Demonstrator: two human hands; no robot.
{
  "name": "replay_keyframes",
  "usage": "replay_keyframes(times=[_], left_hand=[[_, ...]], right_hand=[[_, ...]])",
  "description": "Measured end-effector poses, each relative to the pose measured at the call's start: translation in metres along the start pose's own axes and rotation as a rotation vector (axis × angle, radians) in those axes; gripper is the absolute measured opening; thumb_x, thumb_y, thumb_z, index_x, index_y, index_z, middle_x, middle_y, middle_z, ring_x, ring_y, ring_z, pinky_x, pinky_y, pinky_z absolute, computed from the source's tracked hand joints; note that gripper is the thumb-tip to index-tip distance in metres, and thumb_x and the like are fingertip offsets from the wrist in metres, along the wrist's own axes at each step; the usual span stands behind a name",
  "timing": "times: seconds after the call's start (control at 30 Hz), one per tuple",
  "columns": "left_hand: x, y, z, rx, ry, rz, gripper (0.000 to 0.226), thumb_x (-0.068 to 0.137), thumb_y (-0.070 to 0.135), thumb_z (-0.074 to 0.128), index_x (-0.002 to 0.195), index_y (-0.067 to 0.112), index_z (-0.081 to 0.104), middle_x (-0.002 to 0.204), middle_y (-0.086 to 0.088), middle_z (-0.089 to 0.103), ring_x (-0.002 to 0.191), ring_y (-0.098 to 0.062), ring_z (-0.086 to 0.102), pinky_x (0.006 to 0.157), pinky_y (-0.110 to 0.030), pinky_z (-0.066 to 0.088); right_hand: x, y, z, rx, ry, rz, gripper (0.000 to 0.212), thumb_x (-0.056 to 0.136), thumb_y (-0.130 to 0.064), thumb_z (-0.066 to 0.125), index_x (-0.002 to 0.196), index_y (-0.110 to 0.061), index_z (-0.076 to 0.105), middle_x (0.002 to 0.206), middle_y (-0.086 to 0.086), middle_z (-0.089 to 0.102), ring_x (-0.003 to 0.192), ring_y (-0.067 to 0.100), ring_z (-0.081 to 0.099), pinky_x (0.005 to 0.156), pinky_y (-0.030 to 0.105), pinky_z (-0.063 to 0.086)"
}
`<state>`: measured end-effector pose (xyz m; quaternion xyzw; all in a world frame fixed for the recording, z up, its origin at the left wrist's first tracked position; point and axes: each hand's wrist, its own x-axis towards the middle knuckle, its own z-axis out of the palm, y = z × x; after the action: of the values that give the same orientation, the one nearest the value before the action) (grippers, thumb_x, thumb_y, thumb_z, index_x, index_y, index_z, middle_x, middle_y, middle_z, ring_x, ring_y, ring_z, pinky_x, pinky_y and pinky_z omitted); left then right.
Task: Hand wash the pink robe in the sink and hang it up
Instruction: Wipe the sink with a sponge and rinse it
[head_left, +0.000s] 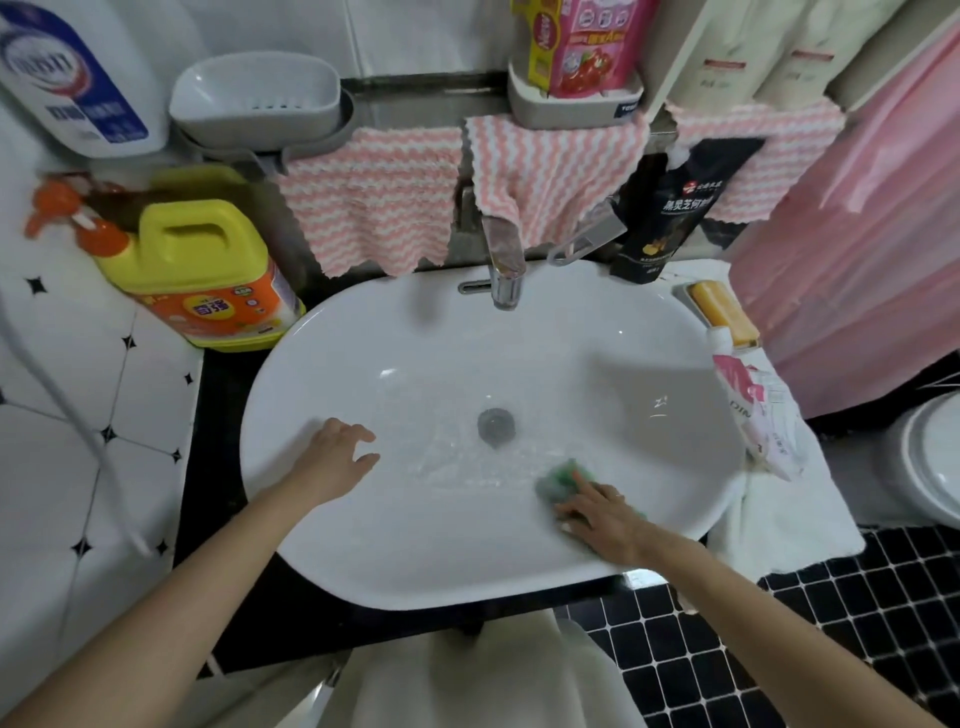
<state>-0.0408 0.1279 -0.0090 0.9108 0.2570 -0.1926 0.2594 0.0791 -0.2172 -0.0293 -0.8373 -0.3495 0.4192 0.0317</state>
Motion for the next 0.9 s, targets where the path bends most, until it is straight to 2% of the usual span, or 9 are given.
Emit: replay_keyframes(times=[0.17,0.2,0.27,0.3,0.33,0.4,0.43,0.7,0.9], left_hand=[[-0.001,-0.002,0.003,-0.025,0.003,-0.008,0.036,0.093,0.027,0.056,0.126,0.015,0.053,0.128,-0.013,0.043,0.124,-0.024,0.040,0.105,-0.031,0.032],[-0.002,-0.003,0.004,-0.029,0.002,-0.011,0.035,0.093,0.027,0.056,0.126,0.015,0.054,0.128,-0.013,0.043,0.124,-0.024,0.040,0.105,-0.031,0.032],[-0.004,-0.004,0.004,-0.034,-0.003,-0.015,0.035,0.093,0.027,0.056,0.126,0.015,0.053,0.127,-0.013,0.043,0.121,-0.023,0.042,0.105,-0.031,0.032],[-0.004,-0.004,0.005,-0.037,-0.006,-0.015,0.035,0.093,0.027,0.056,0.126,0.015,0.053,0.127,-0.012,0.043,0.119,-0.023,0.043,0.105,-0.031,0.032],[-0.004,-0.004,0.006,-0.039,-0.009,-0.014,0.035,0.093,0.027,0.056,0.126,0.015,0.053,0.127,-0.012,0.043,0.119,-0.023,0.044,0.104,-0.031,0.032],[-0.005,-0.004,0.008,-0.039,-0.014,-0.014,0.035,0.093,0.027,0.055,0.127,0.016,0.052,0.127,-0.012,0.042,0.119,-0.023,0.044,0.104,-0.030,0.032],[-0.004,-0.003,0.008,-0.041,-0.014,-0.013,0.035,0.094,0.027,0.055,0.127,0.016,0.052,0.127,-0.012,0.042,0.119,-0.023,0.043,0.104,-0.030,0.032],[-0.005,-0.008,0.009,-0.041,-0.004,-0.005,0.034,0.093,0.023,0.055,0.126,0.014,0.054,0.127,-0.013,0.045,0.122,-0.024,0.040,0.105,-0.029,0.029],[-0.006,-0.007,0.007,-0.026,-0.016,-0.019,0.034,0.094,0.023,0.053,0.128,0.015,0.051,0.130,-0.012,0.040,0.124,-0.025,0.040,0.106,-0.030,0.031]], right_hand=[[-0.018,-0.010,0.005,-0.005,-0.021,0.120,0.050,0.103,-0.040,0.016,0.147,-0.020,0.030,0.161,0.004,0.001,0.148,0.022,0.003,0.119,0.041,-0.001],[-0.017,-0.013,0.008,-0.029,-0.055,0.130,0.061,0.100,-0.051,0.007,0.150,-0.020,0.025,0.160,0.005,0.000,0.148,0.022,0.002,0.119,0.041,-0.002],[-0.019,-0.017,0.009,-0.108,-0.103,0.087,0.114,0.065,-0.079,-0.029,0.152,-0.020,0.013,0.160,0.007,-0.004,0.148,0.024,-0.001,0.120,0.042,-0.002],[-0.020,-0.021,0.009,-0.150,-0.127,0.075,0.126,0.052,-0.080,-0.037,0.153,-0.019,0.008,0.160,0.008,-0.005,0.148,0.026,-0.002,0.120,0.043,-0.002],[-0.019,-0.024,0.011,-0.145,-0.128,0.077,0.114,0.064,-0.077,-0.032,0.153,-0.017,0.005,0.160,0.009,-0.006,0.148,0.026,-0.003,0.120,0.042,-0.002],[-0.018,-0.037,0.011,-0.099,-0.120,0.097,0.063,0.100,-0.049,0.001,0.153,-0.014,-0.001,0.160,0.011,-0.008,0.147,0.027,-0.003,0.120,0.041,-0.003],[-0.018,-0.045,0.009,-0.087,-0.115,0.086,0.056,0.104,-0.037,0.010,0.152,-0.012,-0.002,0.160,0.012,-0.007,0.148,0.027,-0.003,0.120,0.040,-0.003],[0.002,-0.106,0.029,-0.062,-0.107,0.002,0.057,0.104,-0.031,0.019,0.153,-0.009,0.001,0.160,0.014,-0.004,0.147,0.030,-0.002,0.119,0.042,-0.002],[0.037,-0.172,0.035,0.134,-0.134,-0.214,0.054,0.103,-0.021,0.029,0.153,-0.014,0.011,0.160,0.010,0.000,0.148,0.025,0.001,0.119,0.037,-0.003]])
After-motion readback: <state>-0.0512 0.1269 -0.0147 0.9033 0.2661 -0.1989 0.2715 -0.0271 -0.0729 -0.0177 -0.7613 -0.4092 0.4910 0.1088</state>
